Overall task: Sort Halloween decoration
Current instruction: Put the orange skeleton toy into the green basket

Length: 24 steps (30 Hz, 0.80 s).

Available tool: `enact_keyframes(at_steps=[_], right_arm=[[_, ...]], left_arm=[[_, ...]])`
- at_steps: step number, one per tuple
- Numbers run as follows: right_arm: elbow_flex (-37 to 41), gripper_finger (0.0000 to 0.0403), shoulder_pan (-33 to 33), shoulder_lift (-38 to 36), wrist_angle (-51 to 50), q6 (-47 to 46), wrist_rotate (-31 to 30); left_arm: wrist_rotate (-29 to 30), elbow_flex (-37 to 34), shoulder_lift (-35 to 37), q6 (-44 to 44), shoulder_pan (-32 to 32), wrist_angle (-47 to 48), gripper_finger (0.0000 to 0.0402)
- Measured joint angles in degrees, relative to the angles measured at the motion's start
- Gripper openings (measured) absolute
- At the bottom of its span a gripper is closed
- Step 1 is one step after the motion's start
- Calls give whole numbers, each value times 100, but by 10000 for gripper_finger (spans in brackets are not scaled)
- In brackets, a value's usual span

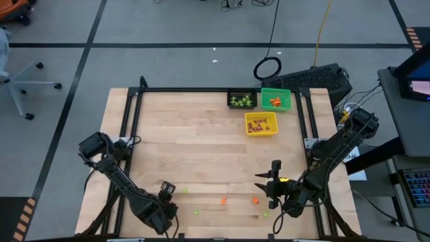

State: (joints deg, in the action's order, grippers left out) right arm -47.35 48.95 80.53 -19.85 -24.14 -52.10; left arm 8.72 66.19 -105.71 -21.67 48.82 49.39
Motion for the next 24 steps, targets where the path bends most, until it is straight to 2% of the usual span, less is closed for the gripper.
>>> enact_keyframes(at_steps=[24], right_arm=[[0,151,0,0,-7,-2,-2]], left_arm=[[-253,4,-142,255,-118,-20,163]])
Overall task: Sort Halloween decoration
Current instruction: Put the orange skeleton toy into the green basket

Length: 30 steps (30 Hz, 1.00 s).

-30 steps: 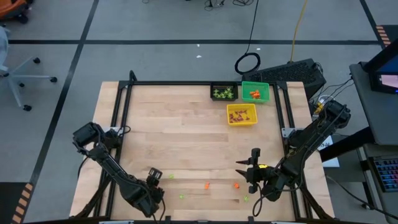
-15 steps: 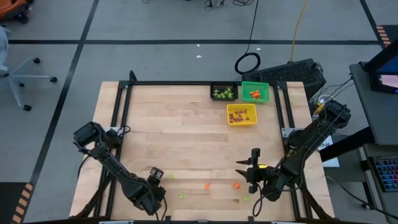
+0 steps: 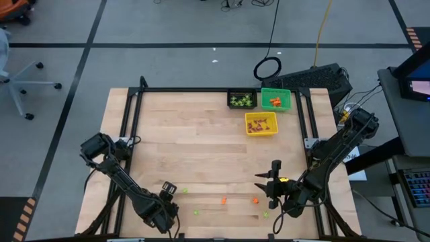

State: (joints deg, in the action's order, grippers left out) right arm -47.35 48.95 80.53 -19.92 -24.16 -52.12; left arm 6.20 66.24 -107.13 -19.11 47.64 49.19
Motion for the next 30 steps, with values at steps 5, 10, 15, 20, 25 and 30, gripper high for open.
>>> enact_keyframes(at_steps=[5,10,15,20,25,30], right_arm=[[0,151,0,0,-3,0,0],[0,151,0,0,-7,0,0],[0,151,0,0,-4,2,0],[0,151,0,0,-7,0,-1],[0,151,0,0,-4,0,-4],[0,151,0,0,-5,1,-4]], left_arm=[[-8,20,-77,-2,4,-39,163],[-15,15,-66,-2,2,-37,130],[29,16,-68,-44,-5,-7,66],[87,69,-81,-336,-28,35,20],[541,367,-113,-597,-59,106,10],[1180,837,-92,-600,-37,481,8]])
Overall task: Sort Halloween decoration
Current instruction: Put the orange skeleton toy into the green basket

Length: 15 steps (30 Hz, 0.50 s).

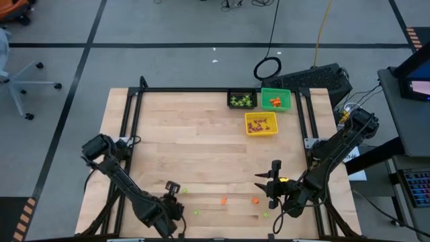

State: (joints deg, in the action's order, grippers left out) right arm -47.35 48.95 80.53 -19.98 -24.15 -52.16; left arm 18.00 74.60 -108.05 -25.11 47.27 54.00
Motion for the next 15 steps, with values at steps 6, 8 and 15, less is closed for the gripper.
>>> enact_keyframes(at_steps=[6,8,15], right_arm=[[0,151,0,0,-1,-1,0],[0,151,0,0,1,-1,0],[0,151,0,0,1,-1,0]], left_arm=[[1362,573,11,60,-2,576,7],[1870,702,13,260,2,603,7],[3510,831,515,1069,-103,662,8]])
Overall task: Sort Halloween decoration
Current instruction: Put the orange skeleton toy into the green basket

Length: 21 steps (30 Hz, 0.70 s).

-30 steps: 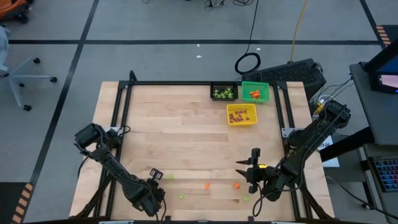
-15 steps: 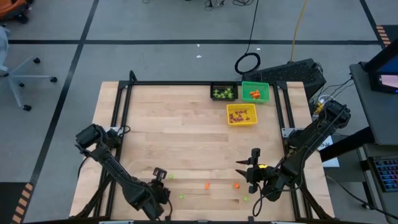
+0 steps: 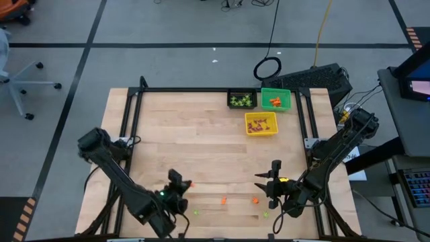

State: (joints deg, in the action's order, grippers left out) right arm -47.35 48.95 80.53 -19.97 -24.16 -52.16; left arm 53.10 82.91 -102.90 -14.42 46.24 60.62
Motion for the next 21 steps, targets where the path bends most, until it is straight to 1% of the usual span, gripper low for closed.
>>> enact_keyframes(at_steps=[5,9,12,18,21], right_arm=[[0,151,0,-2,-4,0,0],[0,151,0,-2,-2,0,5],[0,151,0,-2,-3,-2,138],[0,151,0,-2,-4,-17,144],[0,151,0,-2,-2,-17,144]], left_arm=[[145,2,775,77,-146,-2,8],[142,-5,1113,126,-205,-96,8],[175,-231,1205,142,-207,-513,8],[657,-1045,1220,189,-197,-1835,9],[788,-1443,1220,285,-197,-2509,9]])
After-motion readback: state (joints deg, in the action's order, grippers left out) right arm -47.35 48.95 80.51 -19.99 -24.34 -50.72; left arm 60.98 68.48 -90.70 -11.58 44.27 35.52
